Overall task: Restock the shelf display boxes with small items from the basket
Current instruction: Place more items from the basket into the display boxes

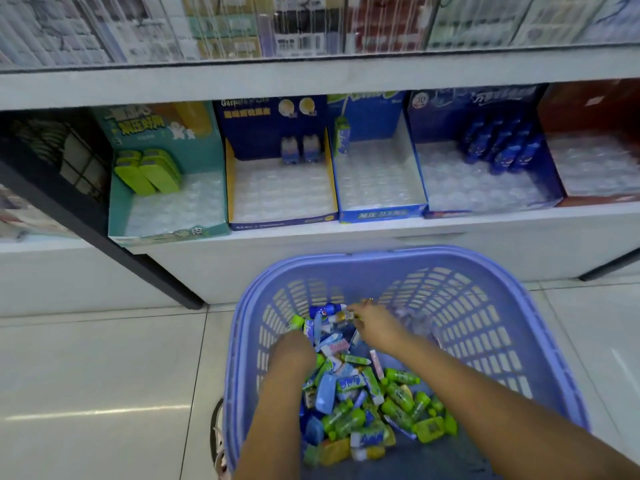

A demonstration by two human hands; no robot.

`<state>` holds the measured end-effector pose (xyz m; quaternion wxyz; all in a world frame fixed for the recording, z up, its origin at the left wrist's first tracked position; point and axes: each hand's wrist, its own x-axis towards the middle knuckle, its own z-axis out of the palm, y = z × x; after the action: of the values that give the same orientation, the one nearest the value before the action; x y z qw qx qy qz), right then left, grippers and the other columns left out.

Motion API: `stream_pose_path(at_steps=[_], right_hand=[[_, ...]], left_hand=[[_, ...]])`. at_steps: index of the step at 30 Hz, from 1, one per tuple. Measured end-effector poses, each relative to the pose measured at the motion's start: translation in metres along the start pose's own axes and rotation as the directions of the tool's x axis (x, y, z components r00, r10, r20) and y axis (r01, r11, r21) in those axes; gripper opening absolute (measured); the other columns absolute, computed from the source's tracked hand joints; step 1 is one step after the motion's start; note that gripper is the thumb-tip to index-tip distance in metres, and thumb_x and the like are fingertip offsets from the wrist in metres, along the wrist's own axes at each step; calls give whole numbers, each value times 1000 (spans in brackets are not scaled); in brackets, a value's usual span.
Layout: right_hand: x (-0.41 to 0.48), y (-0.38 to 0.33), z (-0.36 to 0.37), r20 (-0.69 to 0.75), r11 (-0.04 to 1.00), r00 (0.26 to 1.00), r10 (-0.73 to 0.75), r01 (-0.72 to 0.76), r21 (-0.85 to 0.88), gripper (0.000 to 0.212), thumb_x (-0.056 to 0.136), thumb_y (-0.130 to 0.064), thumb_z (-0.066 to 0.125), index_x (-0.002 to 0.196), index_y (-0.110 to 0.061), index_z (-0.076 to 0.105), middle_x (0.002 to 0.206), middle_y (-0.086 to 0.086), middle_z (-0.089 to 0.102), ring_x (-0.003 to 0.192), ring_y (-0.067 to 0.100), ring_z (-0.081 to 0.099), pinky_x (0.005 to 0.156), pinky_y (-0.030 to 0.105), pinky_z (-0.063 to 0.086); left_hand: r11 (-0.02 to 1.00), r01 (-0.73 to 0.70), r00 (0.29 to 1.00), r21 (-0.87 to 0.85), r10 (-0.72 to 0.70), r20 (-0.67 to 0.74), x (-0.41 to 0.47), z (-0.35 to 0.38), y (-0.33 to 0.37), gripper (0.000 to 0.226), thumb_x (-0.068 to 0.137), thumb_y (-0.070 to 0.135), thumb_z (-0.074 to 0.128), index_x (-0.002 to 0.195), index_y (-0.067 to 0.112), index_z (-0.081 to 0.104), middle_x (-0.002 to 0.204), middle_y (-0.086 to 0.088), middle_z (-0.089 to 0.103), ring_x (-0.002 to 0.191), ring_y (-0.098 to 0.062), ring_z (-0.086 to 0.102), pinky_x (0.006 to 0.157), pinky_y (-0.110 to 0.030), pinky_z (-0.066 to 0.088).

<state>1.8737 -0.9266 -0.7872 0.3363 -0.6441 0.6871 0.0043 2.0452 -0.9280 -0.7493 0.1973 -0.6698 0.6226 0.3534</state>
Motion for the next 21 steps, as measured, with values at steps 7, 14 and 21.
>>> stream_pose_path(at_steps=[7,14,21], right_hand=[[13,22,51,-55,982,991,-123,113,-154,54,84,-10,57,135,-18,40,133,6,37,117,30,43,92,40,45],[18,32,59,-24,914,981,-192,170,-368,51,90,-21,53,139,-16,39,136,7,43,124,28,35,100,37,36],[7,16,14,24,996,1000,-16,14,93,21,89,-20,57,101,-5,65,97,16,59,95,25,55,78,31,40]], left_hand=[[996,85,995,43,-82,-63,12,27,0,24,91,7,47,113,4,57,122,-13,57,112,-25,56,90,-32,48],[995,102,991,-21,-104,-84,21,33,-1,25,92,16,53,114,5,54,117,-12,60,108,-26,59,85,-33,49],[993,85,996,-77,-83,28,21,13,-1,22,84,28,68,91,9,59,111,-15,66,99,-25,65,73,-31,51]])
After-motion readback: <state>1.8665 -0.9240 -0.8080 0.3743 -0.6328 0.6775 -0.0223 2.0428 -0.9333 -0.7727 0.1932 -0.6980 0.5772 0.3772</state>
